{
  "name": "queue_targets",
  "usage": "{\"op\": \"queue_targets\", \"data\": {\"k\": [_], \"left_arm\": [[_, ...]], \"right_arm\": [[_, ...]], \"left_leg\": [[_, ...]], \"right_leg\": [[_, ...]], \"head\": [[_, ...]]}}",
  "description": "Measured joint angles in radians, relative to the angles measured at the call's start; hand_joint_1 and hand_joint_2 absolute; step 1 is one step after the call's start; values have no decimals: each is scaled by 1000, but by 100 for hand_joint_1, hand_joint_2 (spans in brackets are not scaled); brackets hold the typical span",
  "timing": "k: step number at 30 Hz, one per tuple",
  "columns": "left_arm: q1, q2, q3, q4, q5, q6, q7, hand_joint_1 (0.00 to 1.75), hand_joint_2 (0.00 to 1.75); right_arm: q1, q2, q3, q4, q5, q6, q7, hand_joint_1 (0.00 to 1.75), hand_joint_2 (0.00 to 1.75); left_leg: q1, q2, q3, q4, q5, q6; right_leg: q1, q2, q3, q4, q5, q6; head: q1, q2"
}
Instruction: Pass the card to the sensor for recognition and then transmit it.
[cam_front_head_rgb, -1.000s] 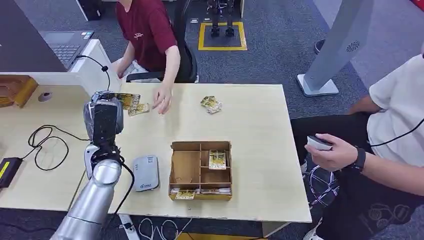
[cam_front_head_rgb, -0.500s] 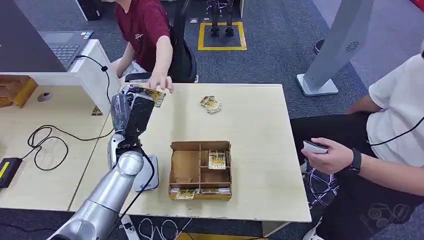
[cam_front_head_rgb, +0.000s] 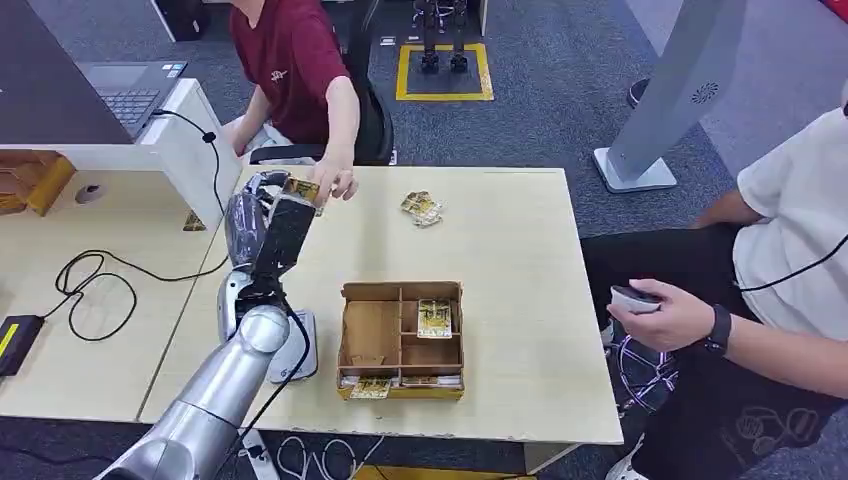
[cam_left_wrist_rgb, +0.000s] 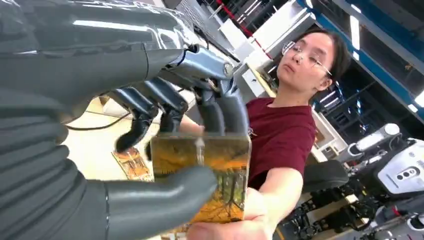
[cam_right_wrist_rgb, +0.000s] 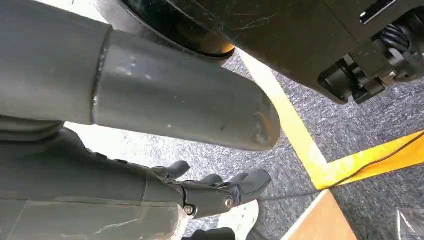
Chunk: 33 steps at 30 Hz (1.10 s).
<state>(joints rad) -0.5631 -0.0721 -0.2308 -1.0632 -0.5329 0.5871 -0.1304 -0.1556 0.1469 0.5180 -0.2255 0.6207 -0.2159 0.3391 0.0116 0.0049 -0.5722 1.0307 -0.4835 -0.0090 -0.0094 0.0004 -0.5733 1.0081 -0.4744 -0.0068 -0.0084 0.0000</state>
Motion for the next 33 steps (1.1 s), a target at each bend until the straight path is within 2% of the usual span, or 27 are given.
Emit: {"op": "queue_targets", "data": {"k": [5, 8, 10, 12, 13, 16, 21, 28, 33], "left_arm": [[0, 0, 0, 5, 15, -4, 0, 0, 175], [0, 0, 0, 7, 30, -18, 18, 0, 175], [3, 2, 0, 8, 51, -32, 34, 0, 175], [9, 10, 0, 8, 73, -36, 42, 0, 175], [14, 18, 0, 8, 77, -36, 44, 0, 175], [27, 34, 0, 8, 84, -36, 47, 0, 175], [42, 42, 0, 8, 86, -40, 53, 0, 175], [57, 49, 0, 5, 90, -26, 45, 0, 175], [118, 88, 0, -48, 91, -18, 24, 0, 175]], "right_arm": [[1, 0, -5, 0, -4, -3, -1, 0, 0], [7, 0, -40, 0, -63, -35, -26, 0, 0], [19, 0, -84, 0, -142, -64, -31, 0, 0], [45, 0, -167, 3, -270, -95, -44, 0, 0], [61, 0, -211, 7, -296, -105, -52, 0, 0], [101, -2, -286, 21, -313, -115, -54, 0, 0], [116, -2, -369, 32, -347, -115, -19, 0, 0], [124, -4, -411, 39, -339, -117, -13, 0, 0], [158, -38, -413, 45, -319, -101, -87, 0, 0]], "left_leg": [[0, 0, 0, 0, 0, 0], [0, 0, 0, 0, 0, 0], [0, 0, 0, 0, 0, 0], [0, -1, 0, 0, 0, 0], [0, -1, -1, 0, 0, 0], [0, -1, -2, 0, 0, 0], [0, -1, -2, 0, 0, 0], [0, -1, -3, 0, 0, 0], [0, 0, -3, 0, 0, 0]], "right_leg": [[0, 0, 0, 0, 0, 0], [0, 0, 0, 0, 0, 0], [0, 0, 0, 0, 0, 0], [0, -1, 0, 0, 0, 0], [0, -1, 0, 0, 0, 0], [0, -1, -1, 0, 0, 0], [0, -1, -2, 0, 0, 0], [0, -1, -2, 0, 0, 0], [0, 0, -2, 0, -1, 0]], "head": [[0, 0], [0, 0], [0, 0], [0, 0], [0, 0], [0, 0], [0, 0], [0, 0], [0, 0]]}}
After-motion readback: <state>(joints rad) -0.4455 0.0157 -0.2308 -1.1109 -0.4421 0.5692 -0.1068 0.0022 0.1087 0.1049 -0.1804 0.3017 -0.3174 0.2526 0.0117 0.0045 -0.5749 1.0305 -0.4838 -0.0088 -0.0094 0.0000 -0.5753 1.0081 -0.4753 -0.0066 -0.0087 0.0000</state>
